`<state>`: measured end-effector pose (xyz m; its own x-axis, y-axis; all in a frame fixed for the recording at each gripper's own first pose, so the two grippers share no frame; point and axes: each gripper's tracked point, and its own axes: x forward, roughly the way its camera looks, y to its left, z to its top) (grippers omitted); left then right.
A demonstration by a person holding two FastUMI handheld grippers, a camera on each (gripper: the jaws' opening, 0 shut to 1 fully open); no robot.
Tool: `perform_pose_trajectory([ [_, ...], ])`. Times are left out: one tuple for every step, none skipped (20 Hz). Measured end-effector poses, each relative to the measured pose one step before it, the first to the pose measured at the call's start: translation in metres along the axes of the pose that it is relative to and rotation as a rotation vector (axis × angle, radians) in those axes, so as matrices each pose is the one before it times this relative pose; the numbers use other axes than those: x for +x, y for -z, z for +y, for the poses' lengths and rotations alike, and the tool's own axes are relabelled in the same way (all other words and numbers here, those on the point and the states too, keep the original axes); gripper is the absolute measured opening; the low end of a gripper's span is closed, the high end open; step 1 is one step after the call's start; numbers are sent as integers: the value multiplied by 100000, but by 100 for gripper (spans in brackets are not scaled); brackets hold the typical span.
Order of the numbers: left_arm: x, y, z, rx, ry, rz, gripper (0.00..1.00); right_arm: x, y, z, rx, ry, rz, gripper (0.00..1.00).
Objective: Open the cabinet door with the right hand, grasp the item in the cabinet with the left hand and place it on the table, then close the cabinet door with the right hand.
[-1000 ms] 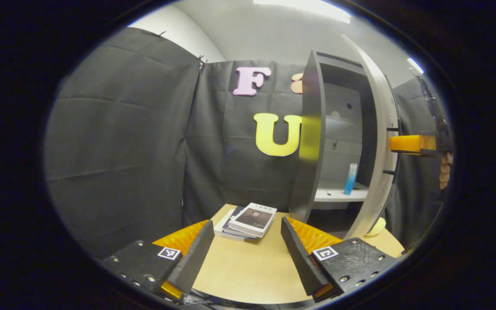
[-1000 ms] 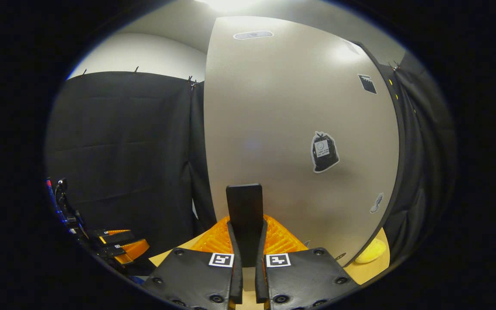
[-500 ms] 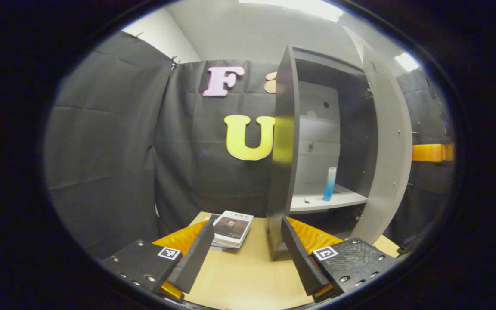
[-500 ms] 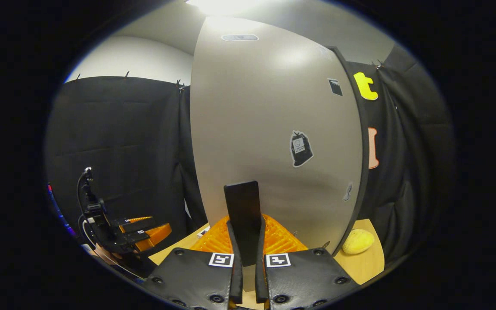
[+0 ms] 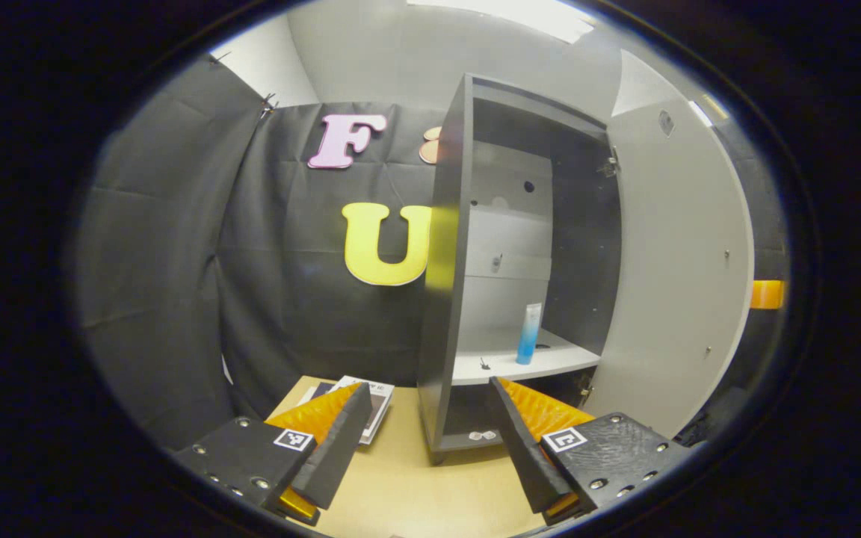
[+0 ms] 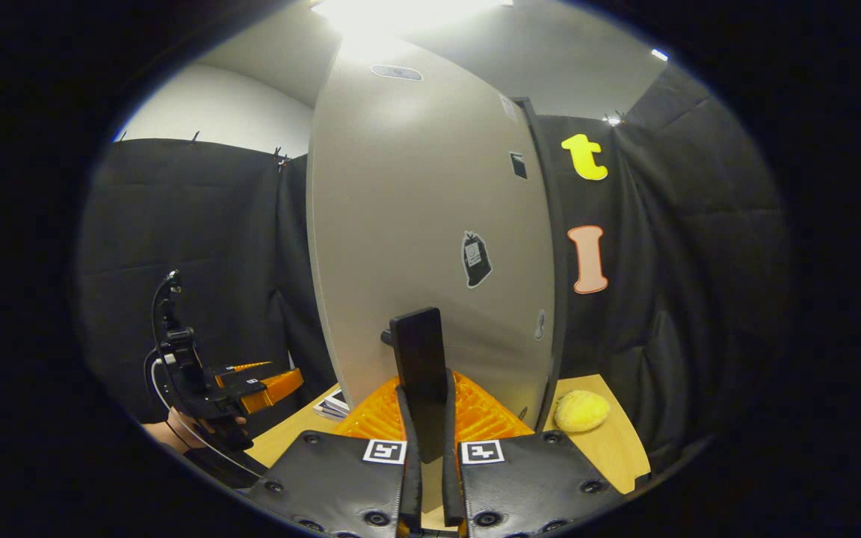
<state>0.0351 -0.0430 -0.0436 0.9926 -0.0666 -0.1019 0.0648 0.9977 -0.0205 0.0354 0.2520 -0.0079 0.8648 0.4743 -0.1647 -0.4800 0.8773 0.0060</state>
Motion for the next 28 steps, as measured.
perform_pose_trajectory([
  [107, -59, -386, 654, 962, -170, 94, -205, -29, -47, 1441, 1476, -303, 10],
  [98, 109, -473, 559, 984, -61, 94, -104, -48, -111, 1154, 1203, -315, 13],
  [170, 36, -458, 82, 1063, 206, 94, -215, 45, -216, 1221, 1173, 31, 12],
  [4, 260, -626, -525, 1638, 542, 93, -145, -34, -209, 485, 1246, 311, 12],
  [37, 124, -693, -567, 1851, 452, 97, -353, -35, -314, -641, 1244, 213, 12],
  [-64, 168, -616, -108, 1559, 352, 97, -106, -71, -379, -976, 1165, 149, 12],
  [24, 78, -384, 392, 873, 242, 95, -61, 1, -510, -449, 1141, 57, 12],
  [-32, -7, -227, 426, 439, 223, 93, -69, -30, -397, 123, 1073, -31, 12],
  [133, 111, -127, 328, 303, 98, 93, -72, 39, -233, 457, 963, -411, 12],
  [-66, 97, -191, 170, 110, -33, 93, -10, -97, -249, 537, 833, -762, 11],
  [71, 33, -53, 123, 9, 107, 93, 71, -98, -150, 578, 657, -722, 11],
  [-48, 222, -97, 150, -138, 208, 93, 76, -137, -163, 544, 331, -902, 11],
  [57, 114, 69, 161, -350, 294, 93, 0, -32, -131, 457, 67, -595, 11],
  [96, 234, 44, 92, -368, 342, 95, 43, -60, -168, -327, -284, -828, 10],
  [45, 111, 52, 20, -549, 270, 95, 41, -87, -188, -104, -284, -247, 10],
  [-66, 221, -87, -355, -642, 534, 95, 8, -209, -178, 121, -39, -685, 5],
  [-154, 130, -161, -641, -47, 226, 95, 98, 71, -228, -321, 277, -238, 5],
  [43, 155, -241, -611, -189, 151, 93, 13, -142, -315, -513, 791, -580, 10],
  [22, 132, -140, -351, -211, 560, 93, 114, -132, -444, -554, 1201, -588, 9],
  [-4, 263, -182, -142, -226, 494, 95, 39, -148, -410, -98, 1366, -503, 10],
  [105, 216, -205, -64, -124, 578, 95, 92, -71, -409, 733, 2150, -586, 8],
  [75, 97, -197, -20, 114, 367, 95, -257, -128, -7, 1129, 252, -653, 5],
  [117, 34, -233, -88, 293, 131, 95, 351, 192, 693, 1838, -1473, 339, 0],
  [186, 102, -130, -91, 414, 280, 93, -63, -38, 472, 1687, -1014, -647, 4],
  [300, 125, -189, -207, 461, 505, 95, 144, -70, 141, 1859, -495, -476, 6],
  [-79, 160, -153, -348, 625, 602, 93, -159, -63, 248, 1704, -161, -199, 6],
  [13, -7, -100, -495, 560, 574, 93, -244, 139, -95, 1478, 1258, 320, 2],
  [142, 72, -167, -730, 848, 205, 95, -456, 74, -147, 1168, 1597, -25, 9],
])
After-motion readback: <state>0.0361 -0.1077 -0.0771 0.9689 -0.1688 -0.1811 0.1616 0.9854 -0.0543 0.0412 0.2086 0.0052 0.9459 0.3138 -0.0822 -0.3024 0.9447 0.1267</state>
